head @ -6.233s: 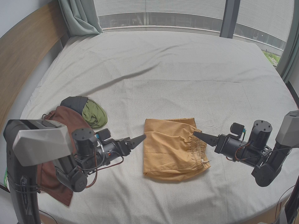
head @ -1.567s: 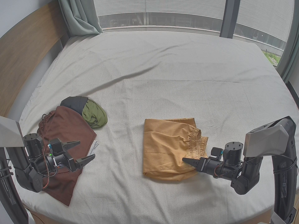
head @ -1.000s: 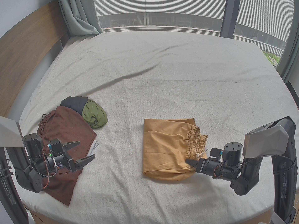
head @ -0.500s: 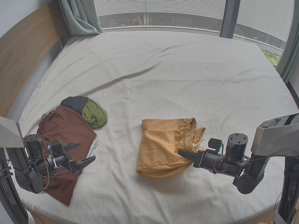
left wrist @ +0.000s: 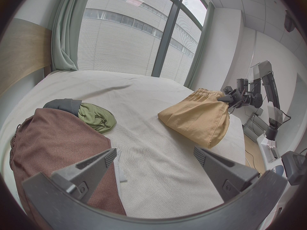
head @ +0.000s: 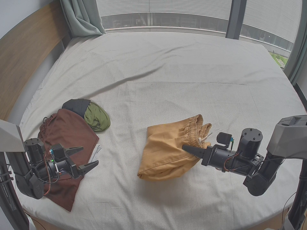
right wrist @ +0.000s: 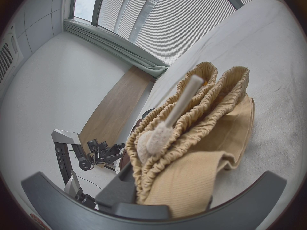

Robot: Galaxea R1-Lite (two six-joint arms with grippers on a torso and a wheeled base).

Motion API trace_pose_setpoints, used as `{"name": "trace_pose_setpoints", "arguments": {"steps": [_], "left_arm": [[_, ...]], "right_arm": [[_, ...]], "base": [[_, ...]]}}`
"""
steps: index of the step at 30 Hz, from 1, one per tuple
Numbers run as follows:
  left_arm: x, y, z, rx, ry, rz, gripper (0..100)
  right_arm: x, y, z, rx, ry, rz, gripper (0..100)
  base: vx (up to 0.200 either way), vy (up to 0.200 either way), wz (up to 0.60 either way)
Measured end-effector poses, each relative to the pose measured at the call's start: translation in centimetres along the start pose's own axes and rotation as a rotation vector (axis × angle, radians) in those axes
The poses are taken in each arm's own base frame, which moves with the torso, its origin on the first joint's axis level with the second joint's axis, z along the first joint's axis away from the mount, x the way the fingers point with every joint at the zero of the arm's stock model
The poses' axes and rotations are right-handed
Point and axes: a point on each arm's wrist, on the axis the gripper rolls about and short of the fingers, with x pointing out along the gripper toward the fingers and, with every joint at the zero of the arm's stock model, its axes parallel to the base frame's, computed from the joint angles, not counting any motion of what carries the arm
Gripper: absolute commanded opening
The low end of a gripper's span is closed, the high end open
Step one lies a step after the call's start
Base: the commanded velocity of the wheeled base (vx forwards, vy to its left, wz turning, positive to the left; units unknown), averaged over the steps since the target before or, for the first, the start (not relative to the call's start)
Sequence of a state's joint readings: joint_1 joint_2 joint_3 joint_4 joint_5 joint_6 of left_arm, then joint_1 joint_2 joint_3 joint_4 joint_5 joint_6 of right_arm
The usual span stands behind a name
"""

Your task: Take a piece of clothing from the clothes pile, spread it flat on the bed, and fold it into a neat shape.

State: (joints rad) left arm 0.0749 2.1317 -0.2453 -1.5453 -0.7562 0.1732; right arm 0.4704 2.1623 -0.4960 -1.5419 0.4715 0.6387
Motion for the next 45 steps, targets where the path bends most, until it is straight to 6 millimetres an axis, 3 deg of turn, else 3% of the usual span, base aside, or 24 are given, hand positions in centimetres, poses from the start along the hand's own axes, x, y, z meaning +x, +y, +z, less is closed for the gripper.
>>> {"name": "trace_pose_setpoints", "arguments": {"steps": [27, 45], "left_arm": [[0.0, -0.4, -0.1, -0.005, 0.008, -0.012, 100], [0.2, -0.8, -0.2, -0.007, 0.015, -0.028, 100]], "right_arm": [[1.7, 0.9, 4.2, -0.058, -0.059, 0.185, 0], [5.3, -0.7, 7.9, -0.081, -0.147, 0.279, 0]], "base": [[0.0, 0.0, 0.0], [0.0, 0.0, 0.0]]}}
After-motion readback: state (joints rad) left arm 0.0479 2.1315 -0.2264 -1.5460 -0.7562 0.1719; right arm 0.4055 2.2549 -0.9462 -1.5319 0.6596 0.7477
